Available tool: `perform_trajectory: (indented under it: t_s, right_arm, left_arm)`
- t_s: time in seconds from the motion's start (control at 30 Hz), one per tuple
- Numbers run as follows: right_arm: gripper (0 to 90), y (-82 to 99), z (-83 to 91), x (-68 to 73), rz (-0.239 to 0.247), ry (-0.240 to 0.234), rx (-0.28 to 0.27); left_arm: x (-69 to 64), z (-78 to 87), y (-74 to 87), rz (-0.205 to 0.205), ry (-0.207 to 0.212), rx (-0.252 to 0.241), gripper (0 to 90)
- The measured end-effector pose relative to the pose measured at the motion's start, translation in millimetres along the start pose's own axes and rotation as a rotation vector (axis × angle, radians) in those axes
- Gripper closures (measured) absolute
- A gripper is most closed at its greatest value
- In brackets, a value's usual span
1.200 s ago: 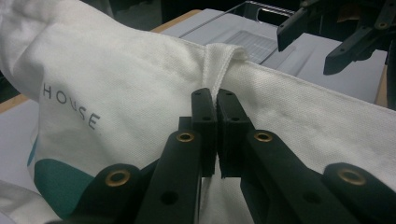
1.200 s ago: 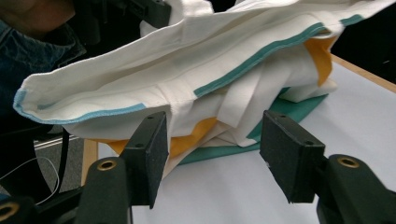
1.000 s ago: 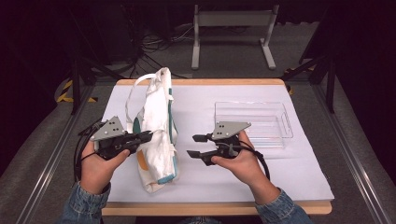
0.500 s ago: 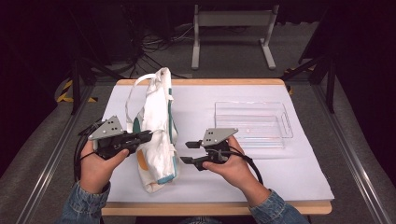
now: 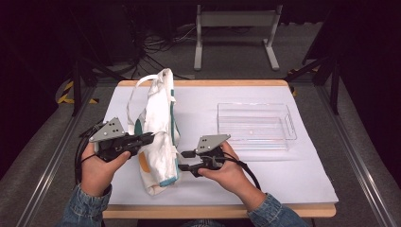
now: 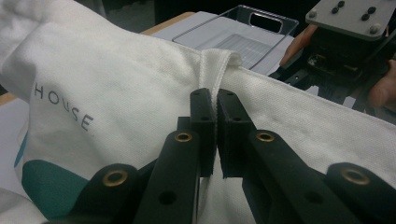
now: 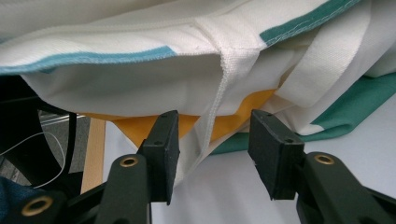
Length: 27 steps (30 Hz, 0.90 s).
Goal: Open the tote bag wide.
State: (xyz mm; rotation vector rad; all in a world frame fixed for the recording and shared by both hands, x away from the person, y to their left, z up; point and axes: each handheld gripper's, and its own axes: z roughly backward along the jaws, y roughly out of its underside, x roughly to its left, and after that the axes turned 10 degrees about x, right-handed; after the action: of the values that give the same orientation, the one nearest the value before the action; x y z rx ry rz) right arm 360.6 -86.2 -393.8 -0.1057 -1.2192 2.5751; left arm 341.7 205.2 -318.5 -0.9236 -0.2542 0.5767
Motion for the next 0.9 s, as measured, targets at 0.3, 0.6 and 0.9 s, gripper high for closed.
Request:
perform_trajectory:
  t_s: [0.3, 0.6, 0.9]
  right_arm:
    - [80.0, 0.7, -6.8, 3.6, 0.027, -0.020, 0.024]
    - [87.4, -4.1, 6.9, 6.0, 0.051, 0.015, -0.033]
    - [87.6, -16.0, 32.0, 7.0, 0.075, 0.094, -0.125]
  left_arm:
    - [-0.3, -0.4, -0.3, -0.009, 0.000, -0.001, 86.2]
    - [1.0, 3.8, 0.2, -0.005, -0.012, -0.022, 86.4]
    - [4.1, 13.1, 1.2, 0.004, -0.037, -0.058, 86.9]
